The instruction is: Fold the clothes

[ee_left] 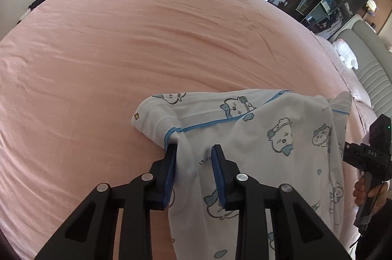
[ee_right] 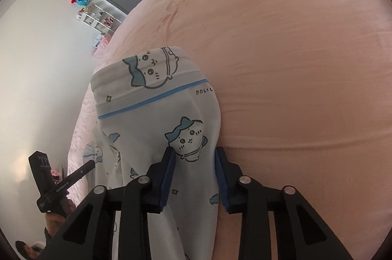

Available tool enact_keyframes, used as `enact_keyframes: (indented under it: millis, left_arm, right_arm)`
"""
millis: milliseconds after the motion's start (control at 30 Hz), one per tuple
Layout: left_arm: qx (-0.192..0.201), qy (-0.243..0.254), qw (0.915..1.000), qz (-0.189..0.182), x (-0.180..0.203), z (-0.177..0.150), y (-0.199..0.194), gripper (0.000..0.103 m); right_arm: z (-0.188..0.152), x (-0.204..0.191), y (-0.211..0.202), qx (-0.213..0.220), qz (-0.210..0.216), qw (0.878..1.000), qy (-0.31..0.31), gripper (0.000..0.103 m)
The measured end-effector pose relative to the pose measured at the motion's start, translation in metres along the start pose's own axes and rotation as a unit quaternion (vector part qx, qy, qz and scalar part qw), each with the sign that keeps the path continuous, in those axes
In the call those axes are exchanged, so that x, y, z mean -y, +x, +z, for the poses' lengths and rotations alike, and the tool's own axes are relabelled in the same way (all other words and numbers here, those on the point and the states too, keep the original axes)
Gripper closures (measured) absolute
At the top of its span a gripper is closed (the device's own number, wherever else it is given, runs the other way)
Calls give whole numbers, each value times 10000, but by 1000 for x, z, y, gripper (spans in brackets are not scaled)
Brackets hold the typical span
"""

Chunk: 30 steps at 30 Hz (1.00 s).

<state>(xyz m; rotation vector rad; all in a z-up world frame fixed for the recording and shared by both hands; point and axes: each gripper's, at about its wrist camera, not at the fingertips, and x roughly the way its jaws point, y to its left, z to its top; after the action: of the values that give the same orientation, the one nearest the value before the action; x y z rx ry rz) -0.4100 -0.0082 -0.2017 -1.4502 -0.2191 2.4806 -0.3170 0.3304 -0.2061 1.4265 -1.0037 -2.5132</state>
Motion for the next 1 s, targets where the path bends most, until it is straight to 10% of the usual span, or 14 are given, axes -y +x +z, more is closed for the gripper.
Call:
enact_keyframes:
  millis: [133, 533, 733, 933, 1000]
  left_arm:
    - [47, 152, 9994, 320, 6, -2, 1, 85]
    - [84, 200, 9967, 787, 4, -1, 1, 86]
    - [76, 74, 9981, 600, 4, 0, 0, 86]
    - [19, 19, 9993, 364, 1, -2, -3, 86]
    - [5, 11, 9994, 338, 0, -3, -3, 86]
  right_arm:
    - [-8, -12, -2, 130, -380, 9987, -312, 95]
    - [-16, -33, -23, 486, -1548, 9808, -1077, 101]
    - [-11, -9, -26, 47, -623, 9969, -471, 99]
    - [-16, 31, -17, -268, 1000, 9907, 888, 50]
    - [-15, 35, -16, -266, 1159, 9878, 1004, 48]
